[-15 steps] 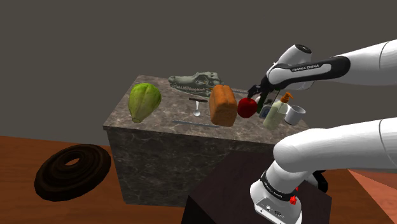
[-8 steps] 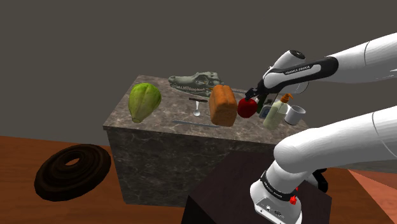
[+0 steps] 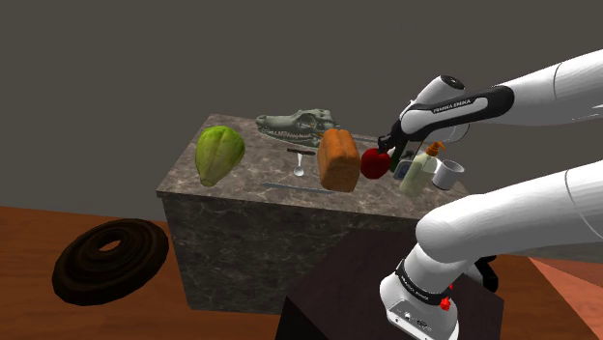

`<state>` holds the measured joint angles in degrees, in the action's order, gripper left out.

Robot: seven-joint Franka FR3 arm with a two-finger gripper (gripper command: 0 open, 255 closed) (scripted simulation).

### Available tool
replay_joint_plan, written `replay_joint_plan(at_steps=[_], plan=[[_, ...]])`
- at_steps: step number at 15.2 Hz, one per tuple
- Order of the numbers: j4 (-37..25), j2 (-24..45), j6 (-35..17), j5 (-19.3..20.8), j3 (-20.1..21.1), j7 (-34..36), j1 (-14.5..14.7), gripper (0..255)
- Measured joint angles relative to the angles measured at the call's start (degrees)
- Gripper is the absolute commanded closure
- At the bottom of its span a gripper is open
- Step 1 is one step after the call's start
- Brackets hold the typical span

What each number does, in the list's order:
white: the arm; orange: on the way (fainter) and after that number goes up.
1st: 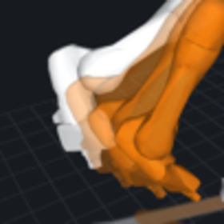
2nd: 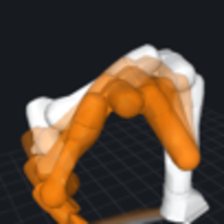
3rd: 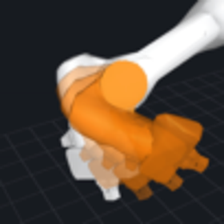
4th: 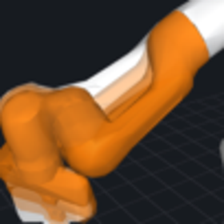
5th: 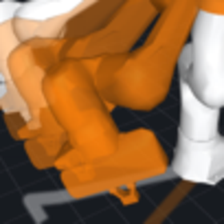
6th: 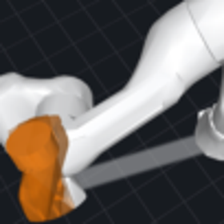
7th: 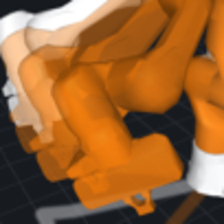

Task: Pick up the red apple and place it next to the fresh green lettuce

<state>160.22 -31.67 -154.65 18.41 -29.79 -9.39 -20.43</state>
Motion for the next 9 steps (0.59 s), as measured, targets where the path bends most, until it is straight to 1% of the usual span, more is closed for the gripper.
replay_joint_plan(at_steps=[7,9], plan=[[0.16,0.13,0.08,-0.04,0.12,0.11,0.10,255],[-0.32,-0.63,1.38,-0.13,0.41,0.14,0.03,255]])
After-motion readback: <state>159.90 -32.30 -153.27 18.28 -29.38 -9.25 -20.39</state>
